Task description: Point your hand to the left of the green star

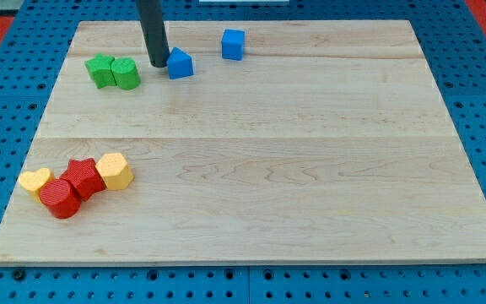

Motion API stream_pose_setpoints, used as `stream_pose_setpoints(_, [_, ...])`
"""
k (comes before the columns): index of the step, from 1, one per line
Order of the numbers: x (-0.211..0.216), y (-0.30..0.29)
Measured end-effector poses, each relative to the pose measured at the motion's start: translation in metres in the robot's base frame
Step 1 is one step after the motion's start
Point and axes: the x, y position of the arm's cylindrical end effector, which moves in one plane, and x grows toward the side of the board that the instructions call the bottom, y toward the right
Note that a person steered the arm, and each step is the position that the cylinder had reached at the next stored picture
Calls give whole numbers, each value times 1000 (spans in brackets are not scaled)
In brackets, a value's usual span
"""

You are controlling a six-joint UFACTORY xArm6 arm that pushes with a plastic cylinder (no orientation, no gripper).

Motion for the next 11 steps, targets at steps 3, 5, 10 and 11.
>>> stream_pose_setpoints(3, [-6,60])
stream_pose_setpoints(5, [-17,-11])
stream_pose_setpoints(10, [21,-108])
stream_pose_setpoints(11, [21,-85])
